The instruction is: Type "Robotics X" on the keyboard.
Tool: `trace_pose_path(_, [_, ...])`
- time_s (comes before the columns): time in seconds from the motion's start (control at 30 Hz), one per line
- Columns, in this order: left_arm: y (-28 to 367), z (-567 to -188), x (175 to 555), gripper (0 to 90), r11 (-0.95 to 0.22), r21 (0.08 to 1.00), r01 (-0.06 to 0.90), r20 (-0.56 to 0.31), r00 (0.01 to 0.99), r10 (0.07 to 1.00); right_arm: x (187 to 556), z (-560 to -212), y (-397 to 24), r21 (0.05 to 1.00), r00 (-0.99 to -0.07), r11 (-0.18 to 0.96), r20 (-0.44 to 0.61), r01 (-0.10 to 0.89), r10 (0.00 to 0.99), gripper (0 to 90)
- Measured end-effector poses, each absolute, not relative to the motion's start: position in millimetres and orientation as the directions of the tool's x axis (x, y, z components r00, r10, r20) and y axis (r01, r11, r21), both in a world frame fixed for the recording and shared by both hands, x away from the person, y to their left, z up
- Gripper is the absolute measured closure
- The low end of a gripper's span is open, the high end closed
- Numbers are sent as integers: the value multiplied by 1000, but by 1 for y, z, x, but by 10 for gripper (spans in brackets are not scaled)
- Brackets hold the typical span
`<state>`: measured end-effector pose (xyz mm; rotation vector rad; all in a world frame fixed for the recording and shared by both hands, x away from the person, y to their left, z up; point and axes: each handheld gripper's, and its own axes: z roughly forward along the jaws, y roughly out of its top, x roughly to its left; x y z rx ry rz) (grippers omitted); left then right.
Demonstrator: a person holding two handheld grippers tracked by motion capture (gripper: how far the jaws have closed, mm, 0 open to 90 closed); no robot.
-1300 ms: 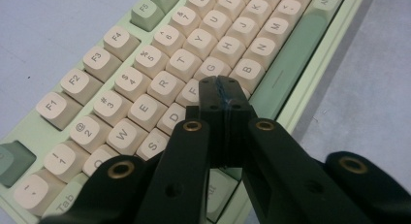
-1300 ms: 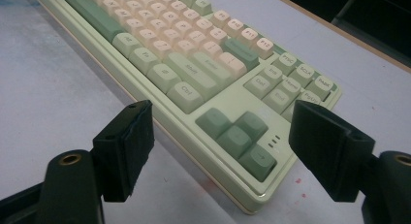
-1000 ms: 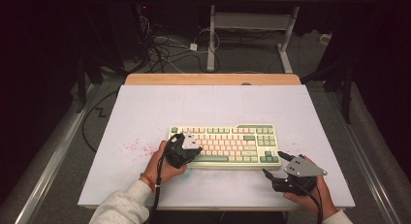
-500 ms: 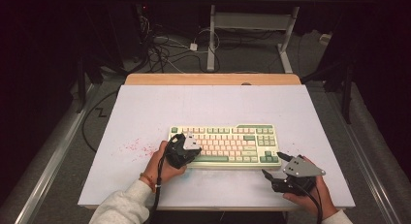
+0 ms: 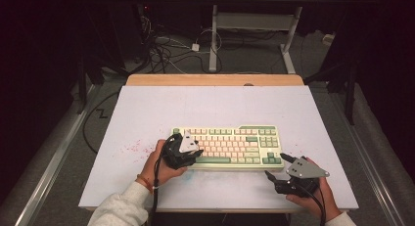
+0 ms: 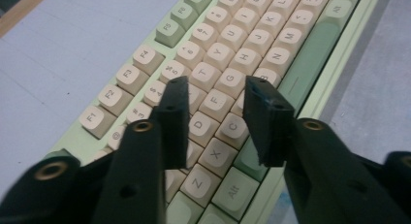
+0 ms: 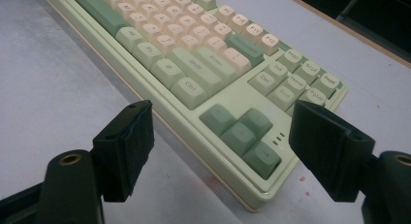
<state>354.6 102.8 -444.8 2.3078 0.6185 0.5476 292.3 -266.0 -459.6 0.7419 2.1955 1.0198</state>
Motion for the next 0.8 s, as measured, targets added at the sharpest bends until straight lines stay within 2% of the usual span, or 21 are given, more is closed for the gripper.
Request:
trace_pose_path(0.4, [113,-443,347,247,-642,729,238,258,773,580,292,-459,-267,806,-661,544,-278,234,697,244])
trace_pose_path(0.53, [118,-443,344,202,-633,739,230,269,761,590,293,-459,-267,805,-660,544,-278,236,698,244])
trace_pose_path(0.8, [135,-446,335,188,-655,721,226,315,735,600,293,-459,-267,807,-658,541,-276,237,700,244])
